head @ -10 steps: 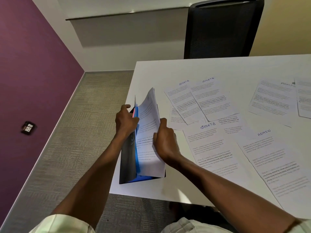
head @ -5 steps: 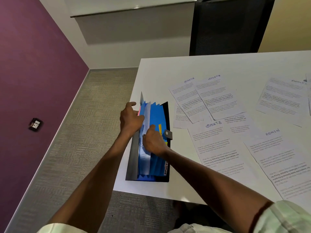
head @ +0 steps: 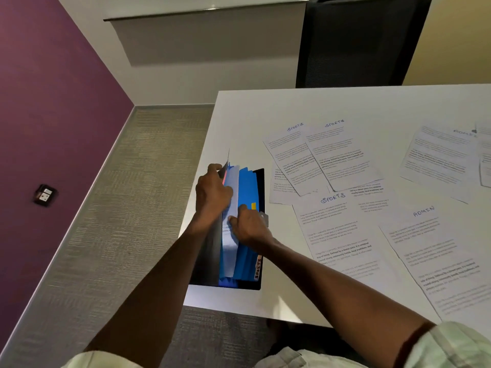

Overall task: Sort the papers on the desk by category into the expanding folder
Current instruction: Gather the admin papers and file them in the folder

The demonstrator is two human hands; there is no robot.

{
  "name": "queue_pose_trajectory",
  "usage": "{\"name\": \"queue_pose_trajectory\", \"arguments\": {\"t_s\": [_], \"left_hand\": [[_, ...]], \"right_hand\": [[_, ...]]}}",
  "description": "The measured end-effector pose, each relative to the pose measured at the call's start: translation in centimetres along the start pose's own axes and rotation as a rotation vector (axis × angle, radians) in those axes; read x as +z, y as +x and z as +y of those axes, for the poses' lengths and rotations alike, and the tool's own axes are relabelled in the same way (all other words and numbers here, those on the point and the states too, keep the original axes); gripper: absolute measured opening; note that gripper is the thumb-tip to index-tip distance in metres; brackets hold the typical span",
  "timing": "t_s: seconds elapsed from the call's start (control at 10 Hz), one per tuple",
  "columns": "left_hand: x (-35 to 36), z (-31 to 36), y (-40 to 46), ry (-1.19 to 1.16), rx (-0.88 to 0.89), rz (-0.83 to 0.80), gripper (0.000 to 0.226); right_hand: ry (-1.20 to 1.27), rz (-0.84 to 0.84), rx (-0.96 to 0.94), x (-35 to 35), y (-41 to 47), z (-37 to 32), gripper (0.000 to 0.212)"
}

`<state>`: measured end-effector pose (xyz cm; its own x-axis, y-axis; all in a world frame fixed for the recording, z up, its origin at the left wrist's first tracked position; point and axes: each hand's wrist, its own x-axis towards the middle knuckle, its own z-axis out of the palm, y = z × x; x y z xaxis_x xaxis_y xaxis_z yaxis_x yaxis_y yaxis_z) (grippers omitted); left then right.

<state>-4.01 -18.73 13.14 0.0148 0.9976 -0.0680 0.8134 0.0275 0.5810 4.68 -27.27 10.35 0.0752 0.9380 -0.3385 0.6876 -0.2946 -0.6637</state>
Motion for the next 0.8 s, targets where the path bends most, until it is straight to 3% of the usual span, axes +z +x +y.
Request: {"name": "queue_pose_trajectory", "arguments": {"t_s": [0.1, 0.2, 0.3, 0.5, 0.7, 0.8], "left_hand": [[2.3, 0.5, 0.0, 0.116, 0.099, -0.004, 0.042], [4.9, 1.1, -0.5, 0.229, 0.142, -0.054, 0.038], [7.8, 1.0, -1.4, 0.306, 0.130, -0.119, 0.047], [11.1, -1.3, -3.2, 0.320, 0.006, -0.289, 0.022], [12.5, -4.1, -4.3, 0.270, -0.059, -0.387, 0.025], [12.6, -4.9, -5.6, 0.295, 0.012, -0.419, 0.039]], "right_hand": [[0.009, 0.100, -0.004, -1.3, -0.2, 3.1, 0.021], [0.090, 0.094, -0.003, -3.1, -0.8, 6.2, 0.017], [0.063, 0.131, -0.036, -4.9, -1.5, 9.4, 0.020], [0.073, 0.207, 0.075, -7.9, -2.3, 14.5, 0.017], [0.050, 0.227, 0.096, -8.7, -3.0, 17.1, 0.016], [0.051, 0.212, 0.102, -9.0, -3.3, 18.0, 0.017]]}}
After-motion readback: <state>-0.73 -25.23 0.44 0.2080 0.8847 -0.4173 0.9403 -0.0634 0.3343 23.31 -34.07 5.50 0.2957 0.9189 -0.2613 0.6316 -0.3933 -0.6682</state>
